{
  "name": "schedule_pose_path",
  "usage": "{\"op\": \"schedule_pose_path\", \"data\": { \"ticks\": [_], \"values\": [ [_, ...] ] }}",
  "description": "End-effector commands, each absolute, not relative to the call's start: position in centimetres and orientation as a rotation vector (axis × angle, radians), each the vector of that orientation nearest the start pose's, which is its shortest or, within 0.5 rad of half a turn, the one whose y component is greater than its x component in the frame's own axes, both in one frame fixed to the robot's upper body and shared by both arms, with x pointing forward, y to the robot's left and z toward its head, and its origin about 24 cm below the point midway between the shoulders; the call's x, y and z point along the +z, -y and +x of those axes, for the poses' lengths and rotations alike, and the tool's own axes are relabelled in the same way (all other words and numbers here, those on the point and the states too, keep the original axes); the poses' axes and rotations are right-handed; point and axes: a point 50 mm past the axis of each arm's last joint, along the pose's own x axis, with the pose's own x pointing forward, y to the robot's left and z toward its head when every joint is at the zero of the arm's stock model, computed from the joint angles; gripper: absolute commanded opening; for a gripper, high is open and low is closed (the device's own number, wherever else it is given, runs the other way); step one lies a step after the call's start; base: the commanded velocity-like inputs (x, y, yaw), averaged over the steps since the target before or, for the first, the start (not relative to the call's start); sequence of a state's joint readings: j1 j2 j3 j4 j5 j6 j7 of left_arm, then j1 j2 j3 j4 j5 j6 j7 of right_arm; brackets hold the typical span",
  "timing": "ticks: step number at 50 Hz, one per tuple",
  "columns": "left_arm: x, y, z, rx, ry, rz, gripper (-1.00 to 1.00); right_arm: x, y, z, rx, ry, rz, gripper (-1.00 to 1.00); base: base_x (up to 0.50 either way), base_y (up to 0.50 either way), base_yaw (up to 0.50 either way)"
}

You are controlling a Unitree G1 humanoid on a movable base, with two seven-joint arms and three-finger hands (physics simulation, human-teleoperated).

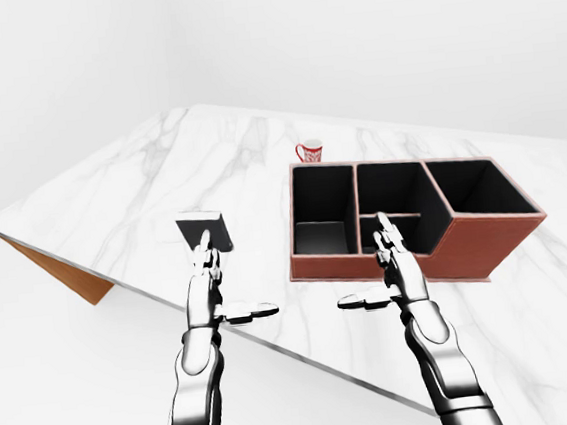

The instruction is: Pick up the book and place it in the right compartment of the caddy.

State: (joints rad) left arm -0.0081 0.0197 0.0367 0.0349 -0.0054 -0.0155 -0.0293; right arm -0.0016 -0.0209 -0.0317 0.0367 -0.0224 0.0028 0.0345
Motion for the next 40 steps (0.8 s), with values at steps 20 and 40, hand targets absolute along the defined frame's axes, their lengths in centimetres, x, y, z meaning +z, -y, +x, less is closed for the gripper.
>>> {"op": "schedule_pose_path", "data": {
  "ticks": [20,40],
  "values": [
    [3.87,-15.96,25.46,0.005,-0.012,0.014,1.00,3.36,15.79,25.31,0.010,-0.036,-0.043,1.00,0.17,0.07,0.00],
    [3.51,-16.02,25.64,0.010,-0.016,0.011,1.00,3.33,15.83,25.40,0.006,-0.031,-0.047,1.00,0.02,0.01,0.00]
  ]
}}
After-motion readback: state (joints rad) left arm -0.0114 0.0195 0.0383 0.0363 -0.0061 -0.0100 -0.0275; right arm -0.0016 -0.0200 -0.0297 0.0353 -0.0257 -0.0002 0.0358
